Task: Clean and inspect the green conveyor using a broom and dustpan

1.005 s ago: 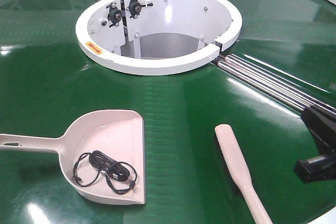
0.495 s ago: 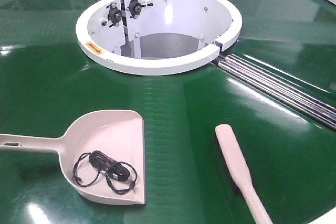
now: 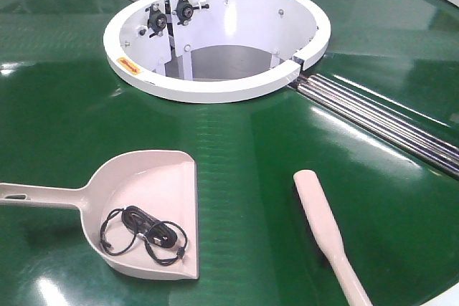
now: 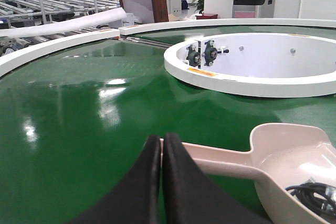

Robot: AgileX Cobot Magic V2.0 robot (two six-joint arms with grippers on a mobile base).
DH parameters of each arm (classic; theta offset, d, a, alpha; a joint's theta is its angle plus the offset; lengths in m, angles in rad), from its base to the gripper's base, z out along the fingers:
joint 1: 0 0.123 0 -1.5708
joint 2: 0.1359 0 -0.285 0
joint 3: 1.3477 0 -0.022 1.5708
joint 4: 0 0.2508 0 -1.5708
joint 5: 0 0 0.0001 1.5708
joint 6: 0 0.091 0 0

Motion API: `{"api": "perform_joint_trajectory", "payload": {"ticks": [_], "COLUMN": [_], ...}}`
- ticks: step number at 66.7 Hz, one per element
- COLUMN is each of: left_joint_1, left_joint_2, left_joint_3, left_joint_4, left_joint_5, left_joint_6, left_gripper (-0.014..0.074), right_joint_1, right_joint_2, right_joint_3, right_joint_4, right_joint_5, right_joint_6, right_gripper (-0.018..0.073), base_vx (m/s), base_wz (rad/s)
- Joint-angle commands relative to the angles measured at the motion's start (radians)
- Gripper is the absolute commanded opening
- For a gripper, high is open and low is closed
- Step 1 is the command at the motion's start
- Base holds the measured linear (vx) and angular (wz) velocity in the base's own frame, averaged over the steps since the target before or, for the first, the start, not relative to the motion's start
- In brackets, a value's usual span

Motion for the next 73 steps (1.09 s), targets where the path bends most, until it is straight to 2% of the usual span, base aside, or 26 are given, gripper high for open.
{"api": "perform_joint_trajectory", "payload": {"ticks": [1, 73], "left_joint_1": [0.001, 0.001], "left_joint_2": [-0.013, -0.013], "left_joint_3": [0.023, 0.023], "left_joint_4": [-0.003, -0.003], "left_joint_5": [-0.070, -0.070], "left_joint_6": [-0.007, -0.007], "left_gripper": [-0.0022, -0.0022], "right_joint_1": [-0.005, -0.005], "right_joint_2": [-0.010, -0.009], "right_joint_3": [0.014, 0.014], "right_joint_4": [0.005, 0.005], "right_joint_5": [-0.061, -0.064], "right_joint_6": [0.004, 0.004], "right_gripper": [-0.0005, -0.0005], "base_vx": [0.00, 0.00], "base_wz": [0.00, 0.00]}}
